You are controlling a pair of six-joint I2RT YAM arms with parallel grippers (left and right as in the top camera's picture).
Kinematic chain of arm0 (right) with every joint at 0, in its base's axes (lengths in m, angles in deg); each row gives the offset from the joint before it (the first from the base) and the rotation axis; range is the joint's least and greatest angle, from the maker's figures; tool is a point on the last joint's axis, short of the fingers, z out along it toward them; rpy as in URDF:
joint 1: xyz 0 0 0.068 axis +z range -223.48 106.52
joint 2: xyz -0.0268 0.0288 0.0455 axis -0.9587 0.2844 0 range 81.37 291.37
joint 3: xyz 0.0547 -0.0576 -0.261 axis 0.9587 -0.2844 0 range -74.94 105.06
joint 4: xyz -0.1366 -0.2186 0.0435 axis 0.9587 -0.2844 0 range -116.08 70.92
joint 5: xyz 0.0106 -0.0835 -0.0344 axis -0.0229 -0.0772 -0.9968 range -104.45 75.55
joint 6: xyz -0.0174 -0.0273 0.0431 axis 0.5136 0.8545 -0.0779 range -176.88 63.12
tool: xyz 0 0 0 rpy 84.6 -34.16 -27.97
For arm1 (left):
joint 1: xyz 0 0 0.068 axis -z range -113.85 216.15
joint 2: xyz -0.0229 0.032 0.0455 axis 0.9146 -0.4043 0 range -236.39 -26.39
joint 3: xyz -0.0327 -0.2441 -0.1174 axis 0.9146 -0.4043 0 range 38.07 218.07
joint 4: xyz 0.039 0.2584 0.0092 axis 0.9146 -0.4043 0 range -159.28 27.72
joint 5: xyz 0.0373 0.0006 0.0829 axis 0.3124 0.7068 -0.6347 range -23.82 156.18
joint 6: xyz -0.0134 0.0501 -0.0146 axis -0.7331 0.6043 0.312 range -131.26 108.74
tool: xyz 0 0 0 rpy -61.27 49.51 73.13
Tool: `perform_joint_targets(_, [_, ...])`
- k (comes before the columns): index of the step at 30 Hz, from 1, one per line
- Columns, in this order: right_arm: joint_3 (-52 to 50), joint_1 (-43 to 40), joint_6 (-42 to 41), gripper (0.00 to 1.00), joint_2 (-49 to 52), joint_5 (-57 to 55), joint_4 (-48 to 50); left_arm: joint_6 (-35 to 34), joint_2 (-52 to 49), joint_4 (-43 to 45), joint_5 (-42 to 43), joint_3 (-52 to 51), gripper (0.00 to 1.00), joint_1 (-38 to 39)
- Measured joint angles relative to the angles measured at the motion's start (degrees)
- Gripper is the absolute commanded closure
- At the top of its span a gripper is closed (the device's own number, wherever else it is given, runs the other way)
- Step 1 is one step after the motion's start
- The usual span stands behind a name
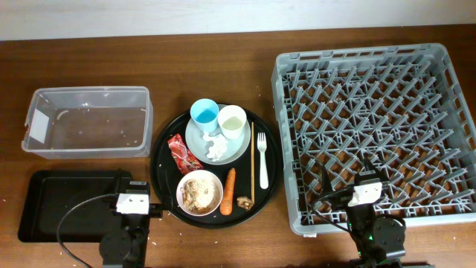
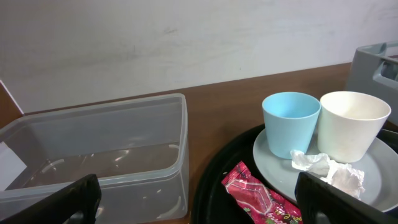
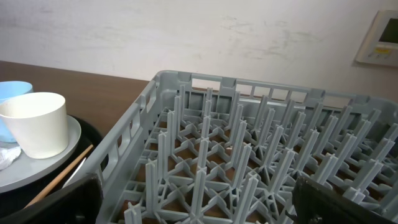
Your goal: Sort waste into correct bins and load items into the dishwasher rack
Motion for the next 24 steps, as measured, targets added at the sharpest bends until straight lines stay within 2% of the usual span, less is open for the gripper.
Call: perform_joint_targets(24, [0.0, 0.0, 0.0, 0.01, 0.0, 0.0, 0.0, 0.0, 0.0, 0.0, -0.2, 0.0, 0.01, 1.4])
